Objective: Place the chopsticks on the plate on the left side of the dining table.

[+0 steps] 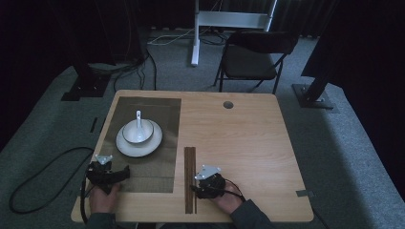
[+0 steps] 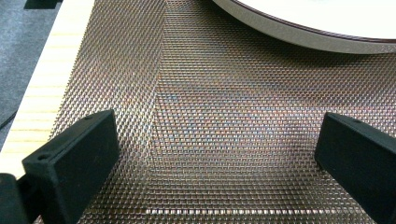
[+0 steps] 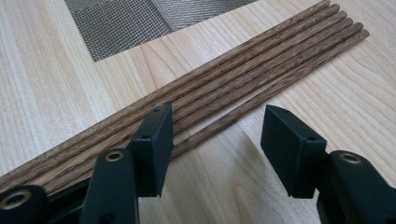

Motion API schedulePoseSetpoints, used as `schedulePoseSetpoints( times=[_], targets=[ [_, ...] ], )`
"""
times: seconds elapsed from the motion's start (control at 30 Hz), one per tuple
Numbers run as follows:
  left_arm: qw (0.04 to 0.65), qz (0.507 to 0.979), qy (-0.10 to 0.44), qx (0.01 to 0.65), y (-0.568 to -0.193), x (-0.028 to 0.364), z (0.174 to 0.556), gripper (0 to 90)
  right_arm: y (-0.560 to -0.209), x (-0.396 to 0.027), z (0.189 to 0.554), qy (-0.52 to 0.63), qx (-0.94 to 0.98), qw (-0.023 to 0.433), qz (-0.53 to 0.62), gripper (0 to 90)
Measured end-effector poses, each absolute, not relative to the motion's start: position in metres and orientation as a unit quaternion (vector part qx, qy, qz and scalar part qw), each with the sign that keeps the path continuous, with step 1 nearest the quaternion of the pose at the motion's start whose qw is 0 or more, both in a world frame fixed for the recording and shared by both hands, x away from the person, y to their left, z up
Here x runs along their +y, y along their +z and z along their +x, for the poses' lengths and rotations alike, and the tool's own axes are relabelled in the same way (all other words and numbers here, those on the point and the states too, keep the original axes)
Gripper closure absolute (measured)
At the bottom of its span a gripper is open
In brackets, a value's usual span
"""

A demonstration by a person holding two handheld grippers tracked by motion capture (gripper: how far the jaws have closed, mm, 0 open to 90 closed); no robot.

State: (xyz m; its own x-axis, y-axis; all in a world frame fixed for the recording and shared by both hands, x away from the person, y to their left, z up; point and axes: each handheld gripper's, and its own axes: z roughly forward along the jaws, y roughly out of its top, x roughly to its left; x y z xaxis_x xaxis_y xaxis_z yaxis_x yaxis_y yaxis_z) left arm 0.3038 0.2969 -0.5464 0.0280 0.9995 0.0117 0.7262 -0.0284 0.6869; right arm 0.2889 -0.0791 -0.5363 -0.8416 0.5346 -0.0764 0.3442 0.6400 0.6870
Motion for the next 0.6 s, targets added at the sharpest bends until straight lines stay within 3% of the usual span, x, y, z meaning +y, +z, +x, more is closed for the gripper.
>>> schedulePoseSetpoints(
  times=[0.6],
  targets=[
    [0.261,0.668,0.262,0.646,-0.5464,0.2969,0.3038,0.2,-0.5373,-0.0865,0.2978,0.340,0.888,0.149,0.271,45.7]
  ],
)
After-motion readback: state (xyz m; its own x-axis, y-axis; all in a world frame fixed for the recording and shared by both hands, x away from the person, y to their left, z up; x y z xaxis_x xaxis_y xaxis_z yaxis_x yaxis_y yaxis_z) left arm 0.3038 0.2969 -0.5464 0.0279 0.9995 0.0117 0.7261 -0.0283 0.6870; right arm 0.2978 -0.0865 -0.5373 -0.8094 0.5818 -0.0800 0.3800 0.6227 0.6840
